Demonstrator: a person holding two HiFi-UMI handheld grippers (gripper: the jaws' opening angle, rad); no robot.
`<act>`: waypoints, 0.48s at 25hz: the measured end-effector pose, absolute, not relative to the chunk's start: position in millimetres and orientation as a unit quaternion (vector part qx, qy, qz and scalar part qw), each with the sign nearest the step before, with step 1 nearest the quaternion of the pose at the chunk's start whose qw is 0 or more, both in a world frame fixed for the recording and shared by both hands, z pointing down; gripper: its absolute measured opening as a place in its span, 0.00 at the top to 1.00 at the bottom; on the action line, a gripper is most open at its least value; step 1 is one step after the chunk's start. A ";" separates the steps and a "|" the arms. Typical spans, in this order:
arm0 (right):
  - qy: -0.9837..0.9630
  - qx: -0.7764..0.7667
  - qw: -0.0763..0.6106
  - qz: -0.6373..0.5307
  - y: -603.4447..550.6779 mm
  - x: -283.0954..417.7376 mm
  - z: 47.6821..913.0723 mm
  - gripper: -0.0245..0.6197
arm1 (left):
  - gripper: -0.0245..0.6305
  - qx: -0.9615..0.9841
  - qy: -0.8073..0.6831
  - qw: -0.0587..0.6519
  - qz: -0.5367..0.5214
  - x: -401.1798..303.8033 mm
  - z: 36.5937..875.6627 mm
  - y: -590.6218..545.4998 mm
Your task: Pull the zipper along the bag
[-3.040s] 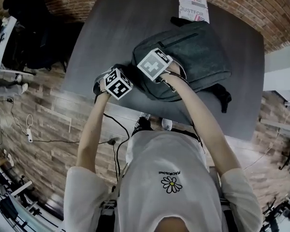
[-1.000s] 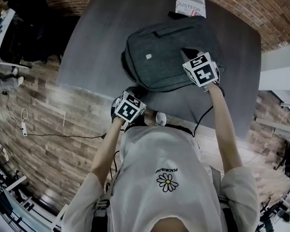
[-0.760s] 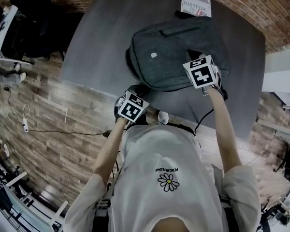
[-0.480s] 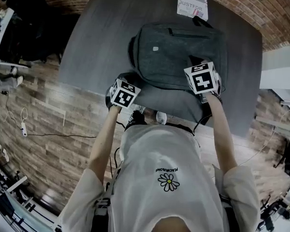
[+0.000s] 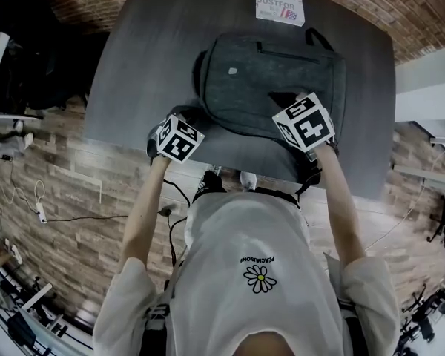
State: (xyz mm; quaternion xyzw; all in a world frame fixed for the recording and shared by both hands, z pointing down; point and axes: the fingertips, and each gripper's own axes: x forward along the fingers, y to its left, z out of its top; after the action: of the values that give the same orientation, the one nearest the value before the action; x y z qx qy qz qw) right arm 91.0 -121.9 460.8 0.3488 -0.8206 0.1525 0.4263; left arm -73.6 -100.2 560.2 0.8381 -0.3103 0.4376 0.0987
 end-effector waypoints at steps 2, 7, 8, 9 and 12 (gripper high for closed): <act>-0.838 0.288 0.434 0.162 -103.3 64.5 471.1 0.96 | 0.96 0.838 -0.307 0.097 0.440 -72.1 560.7 -99.9; -0.830 0.283 0.447 0.177 -107.8 67.4 497.6 0.96 | 0.96 0.861 -0.216 0.110 0.447 -59.4 561.0 -84.8; -0.831 0.282 0.444 0.183 -108.3 67.0 497.9 0.96 | 0.95 0.864 -0.186 0.106 0.456 -55.4 562.0 -75.9; -0.831 0.282 0.443 0.185 -108.5 66.2 498.7 0.96 | 0.95 0.867 -0.160 0.103 0.461 -50.0 563.1 -65.6; -0.832 0.280 0.443 0.180 -108.3 65.0 500.7 0.96 | 0.95 0.876 -0.133 0.115 0.449 -31.0 566.0 -42.7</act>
State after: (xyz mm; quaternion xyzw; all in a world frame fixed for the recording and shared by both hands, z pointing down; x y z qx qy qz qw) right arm 65.0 -108.3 500.7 0.2805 -0.8321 0.1804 0.4432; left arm -31.0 -42.7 566.0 0.8761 -0.1327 0.4490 0.1155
